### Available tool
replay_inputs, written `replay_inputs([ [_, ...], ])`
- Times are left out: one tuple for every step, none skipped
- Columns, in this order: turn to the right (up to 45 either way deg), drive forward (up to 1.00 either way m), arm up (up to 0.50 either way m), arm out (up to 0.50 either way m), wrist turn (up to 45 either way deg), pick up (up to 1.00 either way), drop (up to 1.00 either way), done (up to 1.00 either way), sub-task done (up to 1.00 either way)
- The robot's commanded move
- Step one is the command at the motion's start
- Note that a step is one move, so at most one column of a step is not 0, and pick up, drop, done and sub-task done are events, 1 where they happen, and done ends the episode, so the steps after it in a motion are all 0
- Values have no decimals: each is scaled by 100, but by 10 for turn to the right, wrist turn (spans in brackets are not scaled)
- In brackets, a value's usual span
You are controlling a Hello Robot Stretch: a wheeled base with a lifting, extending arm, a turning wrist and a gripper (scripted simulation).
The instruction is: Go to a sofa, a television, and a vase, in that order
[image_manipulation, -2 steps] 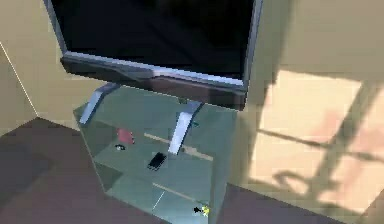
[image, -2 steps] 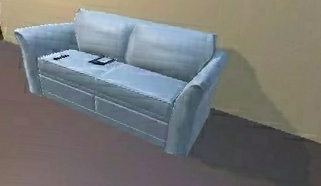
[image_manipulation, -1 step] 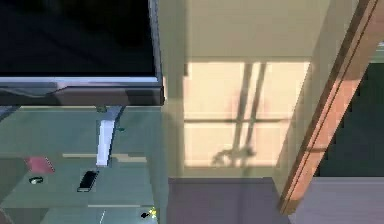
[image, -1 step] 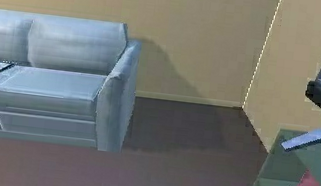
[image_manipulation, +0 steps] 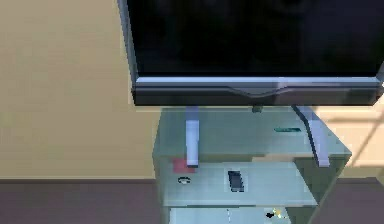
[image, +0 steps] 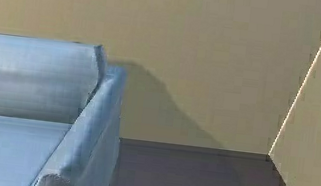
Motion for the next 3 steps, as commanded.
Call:
replay_inputs([
  [-450, 0, 0, 0, 0, 0, 0, 0, 0],
  [0, 0, 0, 0, 0, 0, 0, 0, 100],
  [450, 0, 0, 0, 0, 0, 0, 0, 0],
])
